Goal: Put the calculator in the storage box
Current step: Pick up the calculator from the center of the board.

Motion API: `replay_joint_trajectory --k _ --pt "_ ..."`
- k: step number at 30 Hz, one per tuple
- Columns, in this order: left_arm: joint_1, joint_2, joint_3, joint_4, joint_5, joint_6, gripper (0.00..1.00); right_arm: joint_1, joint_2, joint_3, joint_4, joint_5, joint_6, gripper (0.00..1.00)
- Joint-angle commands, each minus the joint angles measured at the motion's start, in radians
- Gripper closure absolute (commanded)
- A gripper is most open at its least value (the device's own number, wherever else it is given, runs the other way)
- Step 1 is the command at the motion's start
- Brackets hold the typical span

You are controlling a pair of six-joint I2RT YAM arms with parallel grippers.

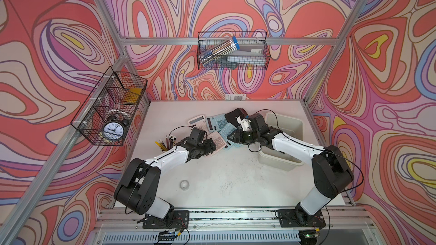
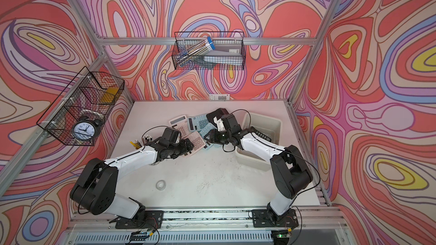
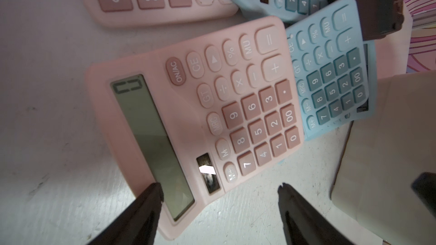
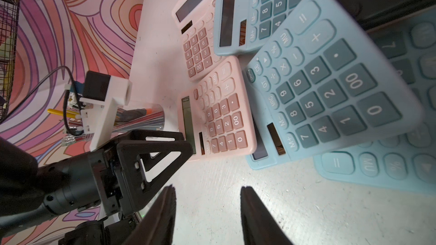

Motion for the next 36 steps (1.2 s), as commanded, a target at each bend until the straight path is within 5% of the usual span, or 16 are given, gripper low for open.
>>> replay_joint_trajectory --k 1,13,19,26,32,36 --pt "0.007 -0.043 -0.030 -0.020 -0.064 -0.007 0.16 -0.010 -0.036 -0.023 -0.010 -0.011 -0.024 0.54" --pt "0.008 -0.005 -0.082 0.062 -0.046 -0.038 0.19 -0.013 -0.074 -0.051 -0.003 -0.012 -0.021 0.54" --pt "0.012 0.057 -0.091 0.183 0.038 -0.077 0.53 -0.015 -0.129 -0.060 -0.036 0.004 -0.031 0.54" --pt "0.009 -0.069 -0.104 0.129 0.018 -0.065 0.88 -0.025 -0.220 -0.072 -0.090 0.045 -0.054 0.54" --pt "0.007 -0.205 -0.067 0.022 0.027 -0.027 1.00 -0.038 -0.290 -0.083 -0.153 0.122 -0.081 0.51" --pt "-0.029 -0.257 0.001 -0.064 0.026 0.010 1.00 -0.051 -0.347 -0.091 -0.210 0.214 -0.098 0.34"
